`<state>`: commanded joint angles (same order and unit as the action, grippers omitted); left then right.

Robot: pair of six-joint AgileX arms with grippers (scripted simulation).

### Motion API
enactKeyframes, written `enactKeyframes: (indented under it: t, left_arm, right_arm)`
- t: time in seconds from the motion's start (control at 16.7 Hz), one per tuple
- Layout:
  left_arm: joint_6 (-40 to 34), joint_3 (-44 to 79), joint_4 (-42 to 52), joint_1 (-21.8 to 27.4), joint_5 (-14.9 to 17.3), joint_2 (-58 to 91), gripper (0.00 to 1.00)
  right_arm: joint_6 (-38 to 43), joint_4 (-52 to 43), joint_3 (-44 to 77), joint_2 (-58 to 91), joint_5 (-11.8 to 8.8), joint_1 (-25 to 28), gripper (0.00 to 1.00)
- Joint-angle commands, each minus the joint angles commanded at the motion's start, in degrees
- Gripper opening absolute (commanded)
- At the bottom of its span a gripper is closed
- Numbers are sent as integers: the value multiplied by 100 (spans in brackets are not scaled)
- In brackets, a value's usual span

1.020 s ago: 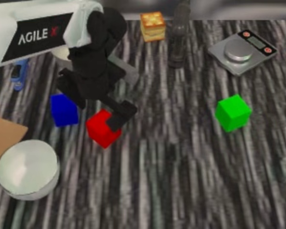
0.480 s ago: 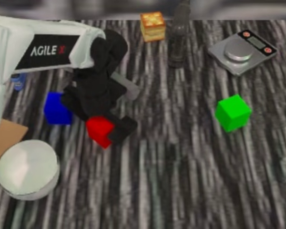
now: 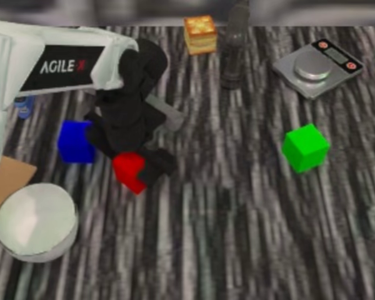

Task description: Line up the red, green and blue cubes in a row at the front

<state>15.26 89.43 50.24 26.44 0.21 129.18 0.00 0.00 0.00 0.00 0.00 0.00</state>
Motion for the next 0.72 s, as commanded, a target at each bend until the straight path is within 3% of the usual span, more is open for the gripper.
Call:
enactKeyframes:
  t: [0.3, 0.72]
  left_arm:
    - [0, 0, 0, 0, 0, 0, 2]
    - [0, 0, 0, 0, 0, 0, 0]
  right_arm:
    - [0, 0, 0, 0, 0, 0, 100]
    - [0, 0, 0, 0, 0, 0, 100]
